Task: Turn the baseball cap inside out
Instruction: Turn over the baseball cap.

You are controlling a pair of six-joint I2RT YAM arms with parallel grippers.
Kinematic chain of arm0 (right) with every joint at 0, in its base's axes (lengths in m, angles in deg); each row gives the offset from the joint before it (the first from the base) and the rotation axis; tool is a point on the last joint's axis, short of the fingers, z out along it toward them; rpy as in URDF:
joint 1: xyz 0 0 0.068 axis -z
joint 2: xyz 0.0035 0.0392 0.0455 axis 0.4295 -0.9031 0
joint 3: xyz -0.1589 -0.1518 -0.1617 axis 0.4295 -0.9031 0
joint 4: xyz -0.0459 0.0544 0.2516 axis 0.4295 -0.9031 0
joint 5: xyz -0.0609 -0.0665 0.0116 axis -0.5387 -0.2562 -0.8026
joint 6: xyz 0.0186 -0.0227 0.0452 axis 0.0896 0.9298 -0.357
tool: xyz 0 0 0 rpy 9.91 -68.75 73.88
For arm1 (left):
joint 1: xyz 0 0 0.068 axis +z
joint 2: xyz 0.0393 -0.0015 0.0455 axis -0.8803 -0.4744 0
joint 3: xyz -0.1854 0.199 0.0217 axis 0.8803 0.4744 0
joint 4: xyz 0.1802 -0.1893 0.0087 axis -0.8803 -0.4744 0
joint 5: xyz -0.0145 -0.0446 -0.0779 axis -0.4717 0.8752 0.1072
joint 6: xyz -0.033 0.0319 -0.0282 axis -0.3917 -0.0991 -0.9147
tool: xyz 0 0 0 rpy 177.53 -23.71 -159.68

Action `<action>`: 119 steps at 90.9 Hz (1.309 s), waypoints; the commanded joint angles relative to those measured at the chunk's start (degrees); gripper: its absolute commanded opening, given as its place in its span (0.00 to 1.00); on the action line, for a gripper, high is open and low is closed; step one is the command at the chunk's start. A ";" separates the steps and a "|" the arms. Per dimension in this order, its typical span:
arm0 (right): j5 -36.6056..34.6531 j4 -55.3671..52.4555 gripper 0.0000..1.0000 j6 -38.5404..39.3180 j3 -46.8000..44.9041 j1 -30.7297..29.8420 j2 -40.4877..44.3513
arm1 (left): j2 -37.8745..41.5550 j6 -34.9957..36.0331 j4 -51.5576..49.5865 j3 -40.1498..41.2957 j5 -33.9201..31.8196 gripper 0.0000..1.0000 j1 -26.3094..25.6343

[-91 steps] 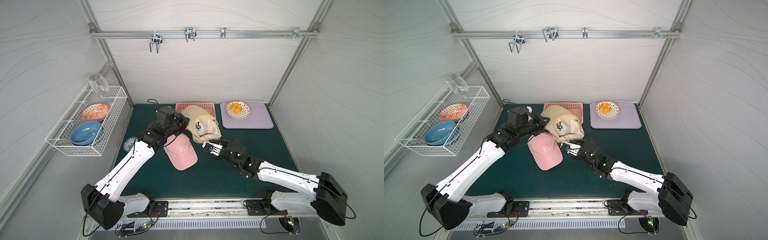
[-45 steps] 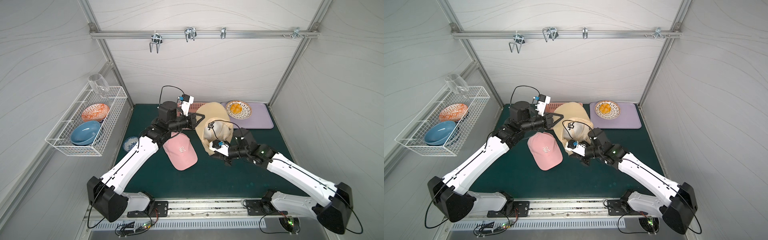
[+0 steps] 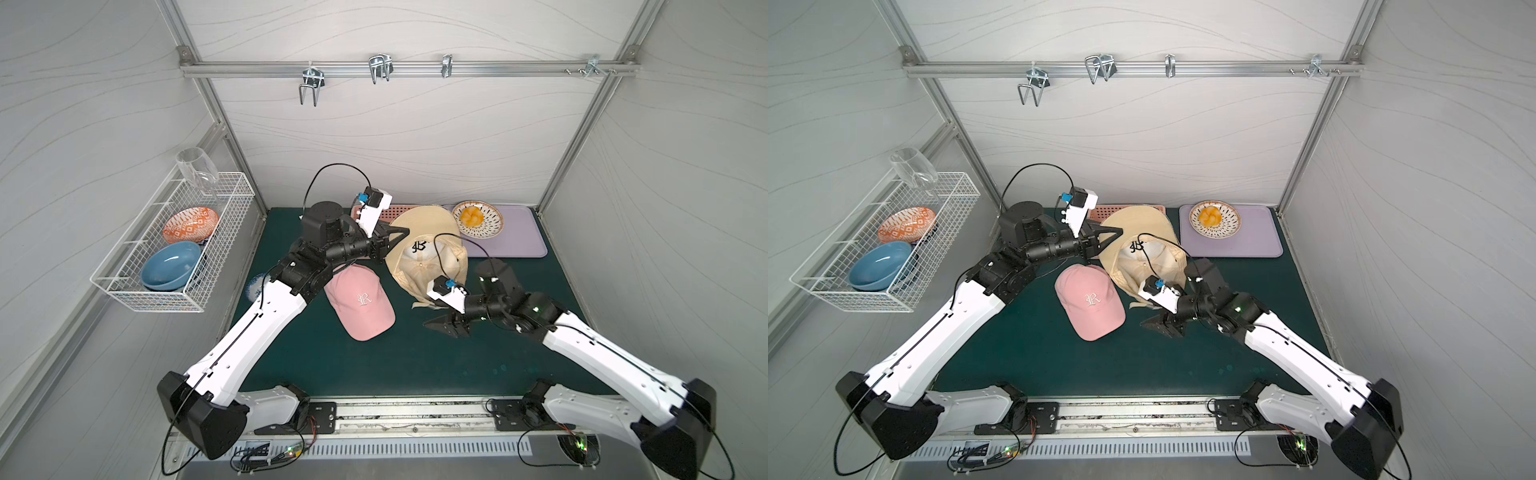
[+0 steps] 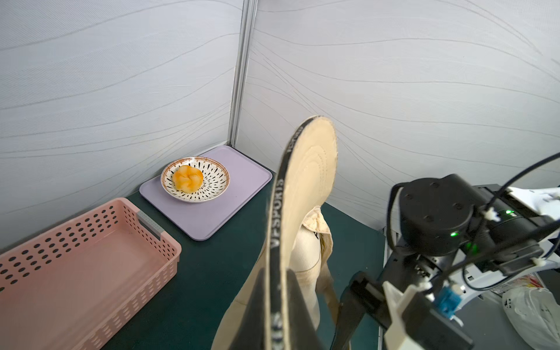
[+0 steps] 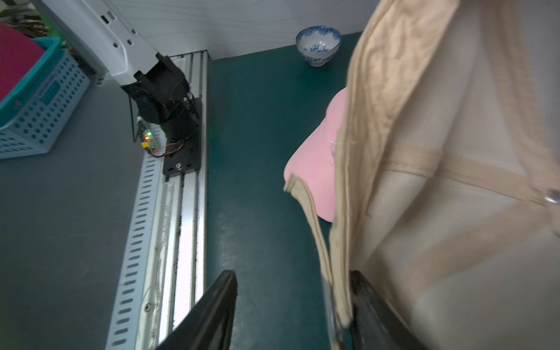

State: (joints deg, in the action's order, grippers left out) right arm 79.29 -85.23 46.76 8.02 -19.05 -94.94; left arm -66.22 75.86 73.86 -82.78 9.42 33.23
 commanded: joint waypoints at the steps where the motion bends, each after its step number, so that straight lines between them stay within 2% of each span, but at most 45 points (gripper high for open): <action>1: -10.64 9.57 0.59 -4.94 -2.13 0.19 3.22 | 1.20 2.61 3.35 0.18 -1.30 0.00 -0.17; 20: -17.12 16.16 0.48 -6.83 -2.12 -0.31 1.98 | 0.26 1.70 3.67 0.49 -0.74 0.00 -2.06; 29: -21.50 19.79 0.38 -7.14 -2.43 -0.82 -0.04 | 0.06 0.70 3.77 0.30 0.15 0.00 -2.83; 40: -30.76 24.88 0.29 -7.28 -3.45 -1.38 -3.09 | 0.42 -0.63 3.64 0.17 1.21 0.00 -3.36; 49: -42.27 24.71 0.24 -7.91 -2.47 -2.10 -7.04 | 0.83 -1.52 3.03 -0.04 0.85 0.00 -3.59; 59: -52.64 24.29 0.24 -10.39 -2.74 -2.05 -10.12 | 1.29 -2.62 2.77 -0.04 1.20 0.00 -3.57; 71: -59.73 22.70 0.24 -15.89 -2.55 -1.25 -12.57 | 1.50 -3.48 2.12 -0.68 1.11 0.00 -3.61; 81: -55.50 23.57 0.28 -16.81 -3.71 -0.74 -11.03 | 1.47 -3.60 1.67 -1.02 -0.04 0.00 -3.61; 93: -42.91 26.09 0.44 -14.30 -5.19 -0.63 -5.62 | 1.05 -3.93 1.31 -0.65 -4.24 0.00 -3.62; 99: -37.91 26.59 0.48 -13.22 -5.47 -0.60 -2.82 | 0.82 -4.43 1.44 -0.36 -5.27 0.00 -3.61; 111: -29.67 29.84 0.47 -11.96 -6.53 -0.64 0.36 | 0.43 -6.61 3.48 0.51 -4.76 0.00 -3.78; 119: -25.41 32.15 0.41 -12.11 -6.45 -0.65 0.29 | -0.10 -8.65 5.00 0.95 -4.69 0.00 -4.05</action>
State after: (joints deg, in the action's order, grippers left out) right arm 44.51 -58.26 34.12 1.72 -19.90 -95.16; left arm -66.15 70.29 73.90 -81.44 5.09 29.62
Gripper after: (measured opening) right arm 0.448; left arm 0.094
